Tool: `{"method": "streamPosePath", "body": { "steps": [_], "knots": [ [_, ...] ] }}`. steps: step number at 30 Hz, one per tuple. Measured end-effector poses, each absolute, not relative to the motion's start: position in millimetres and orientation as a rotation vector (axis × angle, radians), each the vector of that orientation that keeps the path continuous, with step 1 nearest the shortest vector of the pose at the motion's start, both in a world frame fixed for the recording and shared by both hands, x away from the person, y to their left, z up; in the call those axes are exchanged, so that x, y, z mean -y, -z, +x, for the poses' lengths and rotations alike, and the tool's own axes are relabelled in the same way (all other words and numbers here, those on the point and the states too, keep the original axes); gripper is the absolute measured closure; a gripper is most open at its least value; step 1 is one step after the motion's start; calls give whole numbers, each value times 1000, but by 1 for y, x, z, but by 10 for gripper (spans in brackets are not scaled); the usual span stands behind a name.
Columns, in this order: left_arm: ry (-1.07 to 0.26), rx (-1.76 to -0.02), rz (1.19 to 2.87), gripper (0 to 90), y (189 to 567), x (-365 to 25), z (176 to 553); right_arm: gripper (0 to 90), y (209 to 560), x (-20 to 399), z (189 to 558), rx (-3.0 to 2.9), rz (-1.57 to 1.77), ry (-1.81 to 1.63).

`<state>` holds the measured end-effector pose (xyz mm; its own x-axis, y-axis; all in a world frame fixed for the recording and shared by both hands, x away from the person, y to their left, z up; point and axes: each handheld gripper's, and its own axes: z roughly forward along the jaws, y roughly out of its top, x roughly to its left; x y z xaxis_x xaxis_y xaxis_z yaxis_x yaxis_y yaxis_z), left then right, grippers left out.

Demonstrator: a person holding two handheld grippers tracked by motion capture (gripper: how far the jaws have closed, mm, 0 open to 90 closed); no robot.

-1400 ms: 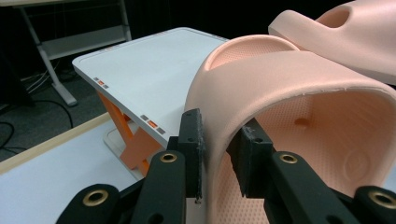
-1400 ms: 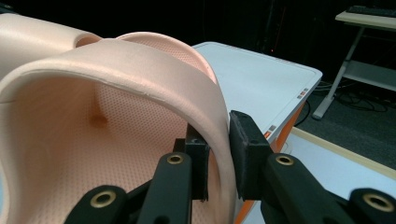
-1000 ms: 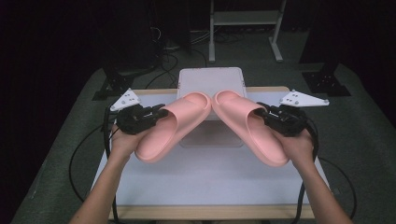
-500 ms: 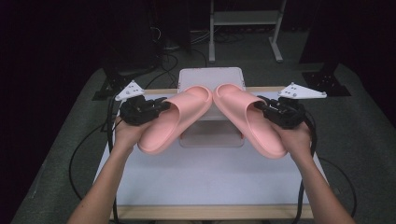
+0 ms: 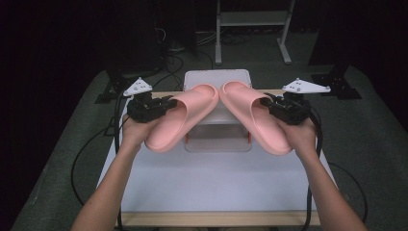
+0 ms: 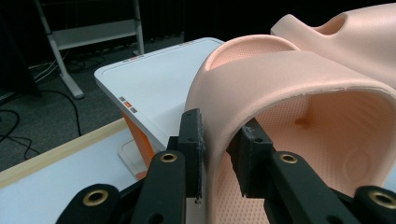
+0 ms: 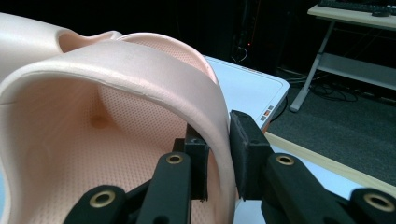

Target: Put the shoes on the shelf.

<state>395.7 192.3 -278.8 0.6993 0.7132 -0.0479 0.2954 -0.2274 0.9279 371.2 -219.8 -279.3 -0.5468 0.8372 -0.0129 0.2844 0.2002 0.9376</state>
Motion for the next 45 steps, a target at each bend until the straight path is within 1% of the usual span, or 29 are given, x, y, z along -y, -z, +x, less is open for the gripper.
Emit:
{"method": "streamPosePath", "body": {
  "steps": [15, 32, 36, 45],
  "knots": [
    [-487, -834, 1837, 741, 281, -188, 419, 770, 285, 213, 397, -1947, 1082, -1307],
    [-463, -891, 1818, 736, 285, -184, 434, 769, 292, 210, 412, -1906, 1141, -1303],
    [-458, -912, 1809, 725, 286, -183, 437, 750, 292, 207, 417, -1911, 1153, -1288],
    [-453, -953, 1778, 711, 284, -180, 446, 735, 289, 200, 424, -1907, 1169, -1266]
  ]
}}
